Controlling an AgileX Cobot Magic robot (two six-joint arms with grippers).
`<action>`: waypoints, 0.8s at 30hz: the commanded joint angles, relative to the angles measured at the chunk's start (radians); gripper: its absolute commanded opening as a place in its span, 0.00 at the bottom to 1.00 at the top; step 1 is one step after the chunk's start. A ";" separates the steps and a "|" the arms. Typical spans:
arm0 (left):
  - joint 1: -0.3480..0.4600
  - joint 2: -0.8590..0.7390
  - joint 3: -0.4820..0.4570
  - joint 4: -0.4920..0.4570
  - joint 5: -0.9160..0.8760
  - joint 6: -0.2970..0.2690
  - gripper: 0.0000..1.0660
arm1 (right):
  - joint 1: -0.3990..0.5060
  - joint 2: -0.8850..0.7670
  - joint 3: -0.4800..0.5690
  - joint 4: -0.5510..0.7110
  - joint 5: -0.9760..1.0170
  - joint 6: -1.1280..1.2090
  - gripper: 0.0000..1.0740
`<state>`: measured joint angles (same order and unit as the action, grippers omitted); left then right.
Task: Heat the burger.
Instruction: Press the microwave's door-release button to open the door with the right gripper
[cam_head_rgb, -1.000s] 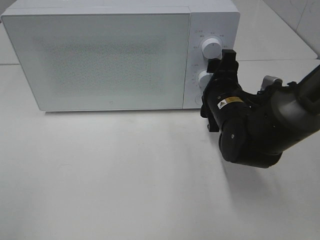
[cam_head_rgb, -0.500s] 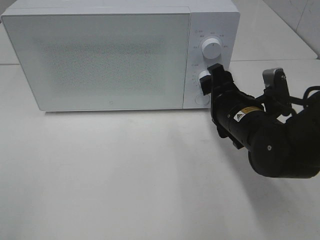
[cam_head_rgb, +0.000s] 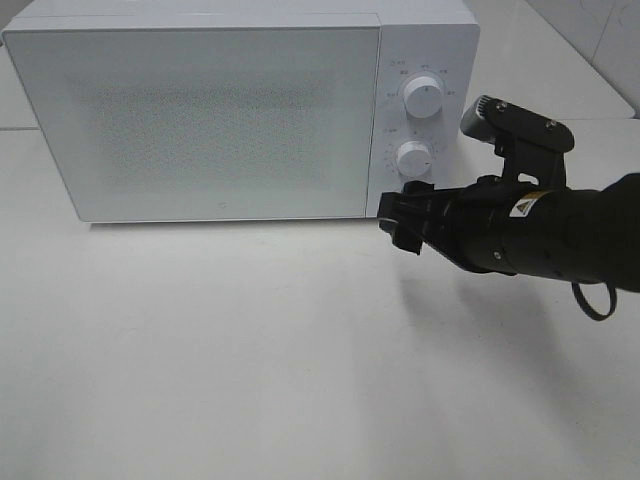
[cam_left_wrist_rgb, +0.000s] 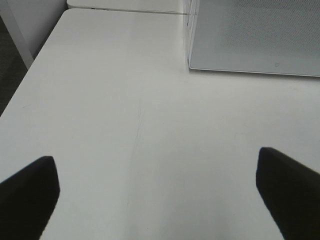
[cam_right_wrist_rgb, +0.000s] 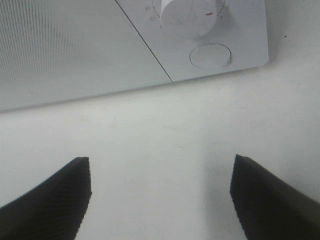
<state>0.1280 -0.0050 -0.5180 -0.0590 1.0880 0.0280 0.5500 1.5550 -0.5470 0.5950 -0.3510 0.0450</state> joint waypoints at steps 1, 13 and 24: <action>0.005 -0.017 0.000 0.000 -0.015 -0.005 0.95 | -0.051 -0.048 -0.033 -0.013 0.185 -0.174 0.70; 0.005 -0.017 0.000 0.000 -0.015 -0.005 0.95 | -0.161 -0.142 -0.203 -0.416 0.801 -0.141 0.70; 0.005 -0.017 0.000 0.000 -0.015 -0.005 0.95 | -0.161 -0.390 -0.236 -0.501 1.114 -0.086 0.70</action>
<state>0.1280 -0.0050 -0.5180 -0.0590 1.0880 0.0280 0.3940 1.2250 -0.7750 0.1030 0.6900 -0.0500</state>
